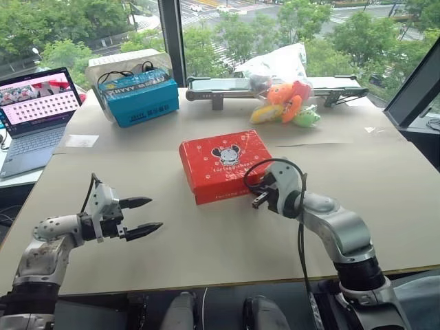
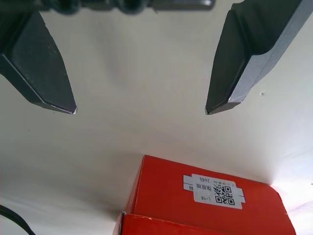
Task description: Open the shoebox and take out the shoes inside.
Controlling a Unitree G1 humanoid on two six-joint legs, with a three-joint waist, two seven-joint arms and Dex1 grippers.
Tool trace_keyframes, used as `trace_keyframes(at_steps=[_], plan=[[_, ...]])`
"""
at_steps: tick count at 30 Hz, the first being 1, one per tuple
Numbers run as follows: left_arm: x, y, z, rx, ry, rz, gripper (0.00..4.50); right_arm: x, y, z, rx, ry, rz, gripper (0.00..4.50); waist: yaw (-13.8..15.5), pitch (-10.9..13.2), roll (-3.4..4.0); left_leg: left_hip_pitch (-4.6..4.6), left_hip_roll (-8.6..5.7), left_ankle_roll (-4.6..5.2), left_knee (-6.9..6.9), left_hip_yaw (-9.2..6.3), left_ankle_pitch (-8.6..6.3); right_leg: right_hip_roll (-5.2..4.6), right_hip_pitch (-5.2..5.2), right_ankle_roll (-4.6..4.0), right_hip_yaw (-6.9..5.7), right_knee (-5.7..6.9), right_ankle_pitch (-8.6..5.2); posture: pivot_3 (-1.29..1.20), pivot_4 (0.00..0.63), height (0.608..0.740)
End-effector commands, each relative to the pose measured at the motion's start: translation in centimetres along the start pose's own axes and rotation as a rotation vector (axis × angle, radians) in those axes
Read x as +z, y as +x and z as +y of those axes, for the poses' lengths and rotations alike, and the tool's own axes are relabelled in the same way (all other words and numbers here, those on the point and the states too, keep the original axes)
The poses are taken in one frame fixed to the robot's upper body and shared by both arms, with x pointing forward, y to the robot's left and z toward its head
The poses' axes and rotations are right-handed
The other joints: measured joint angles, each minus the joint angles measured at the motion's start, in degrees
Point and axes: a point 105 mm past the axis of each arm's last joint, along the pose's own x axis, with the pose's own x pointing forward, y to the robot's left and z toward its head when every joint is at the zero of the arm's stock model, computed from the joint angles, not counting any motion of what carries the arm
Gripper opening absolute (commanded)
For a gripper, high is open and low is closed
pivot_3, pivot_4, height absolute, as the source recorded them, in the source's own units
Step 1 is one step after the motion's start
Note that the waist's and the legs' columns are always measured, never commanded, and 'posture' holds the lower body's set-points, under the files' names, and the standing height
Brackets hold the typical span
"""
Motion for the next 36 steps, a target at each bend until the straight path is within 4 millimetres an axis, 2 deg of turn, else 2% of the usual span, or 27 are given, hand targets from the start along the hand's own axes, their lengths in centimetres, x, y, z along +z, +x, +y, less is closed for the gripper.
trace_keyframes(at_steps=[1,4,9,14,16,19,23,28,32,34,36], plan=[[1.1,-0.1,0.1,0.003,0.058,-0.013,4.50,4.1,-0.7,-0.1,0.002,-0.041,-0.135,0.04,0.0,0.0,0.00,0.00,0.00,-0.01,0.00,0.01,-0.01,0.00,-0.01,-0.02,0.00,0.01,0.01,0.00,0.150,0.740],[1.0,-0.1,0.0,0.004,0.058,-0.013,4.50,5.3,-0.6,-0.5,0.006,-0.029,-0.171,0.04,0.1,0.0,0.00,0.01,0.01,-0.02,0.00,0.01,-0.01,0.00,-0.01,-0.04,-0.01,0.01,0.03,0.00,0.150,0.740],[1.0,0.0,-0.1,0.008,0.060,-0.016,4.50,6.0,-0.2,-1.1,0.013,-0.047,-0.180,0.04,0.1,0.0,0.01,0.00,0.00,-0.01,0.00,0.03,-0.01,0.00,0.01,-0.06,0.00,-0.01,0.03,0.00,0.150,0.740],[1.2,0.0,-0.2,0.012,0.062,-0.021,4.50,6.4,0.8,-1.8,0.018,-0.059,-0.175,0.04,0.0,0.0,0.01,0.00,-0.01,0.16,0.00,0.09,0.10,0.00,0.00,-0.06,0.03,-0.01,0.04,0.00,0.150,0.740],[1.1,0.0,-0.4,0.011,0.060,-0.021,4.50,7.1,1.9,-2.4,0.019,-0.071,-0.180,0.04,0.0,0.0,0.01,0.00,0.00,0.20,0.00,0.10,0.13,0.00,-0.02,-0.06,0.03,0.01,0.04,0.00,0.150,0.740],[0.9,-0.1,-0.8,0.007,0.048,-0.021,4.50,10.0,3.6,-2.9,0.034,-0.111,-0.228,0.04,-0.8,0.1,0.08,0.01,0.01,0.20,0.01,0.15,0.13,0.01,-0.07,-0.18,0.06,0.02,0.14,0.00,0.150,0.740],[1.0,0.0,-1.0,0.011,0.045,-0.025,4.50,13.7,4.7,-3.2,0.043,-0.140,-0.304,0.04,-1.2,0.1,0.10,0.02,0.08,0.27,0.00,0.15,0.18,0.11,-0.10,-0.26,0.08,0.06,0.21,0.00,0.150,0.740],[1.0,0.2,-1.4,0.010,0.041,-0.029,4.50,16.5,6.0,-2.6,0.056,-0.166,-0.361,0.04,-1.3,0.1,0.11,0.04,0.14,0.39,-0.03,0.17,0.25,0.25,-0.11,-0.30,0.20,0.05,0.19,0.00,0.150,0.740],[1.0,0.3,-1.5,0.010,0.039,-0.031,4.50,17.0,7.2,-2.1,0.056,-0.195,-0.365,0.04,-1.3,0.1,0.11,0.04,0.11,0.40,-0.04,0.29,0.26,0.25,-0.14,-0.30,0.34,0.04,0.19,0.00,0.150,0.740],[1.1,0.2,-1.4,0.012,0.039,-0.031,4.50,16.7,7.8,-2.0,0.049,-0.204,-0.354,0.04,-1.2,0.1,0.11,0.04,0.11,0.40,-0.03,0.32,0.26,0.25,-0.14,-0.30,0.37,0.03,0.19,0.00,0.150,0.740],[1.2,0.2,-1.3,0.015,0.040,-0.030,4.50,15.9,9.3,-2.3,-0.013,-0.214,-0.312,0.04,-1.3,0.1,0.12,0.04,0.11,0.39,-0.02,0.32,0.26,0.25,-0.13,-0.30,0.37,0.04,0.19,0.00,0.150,0.740]])
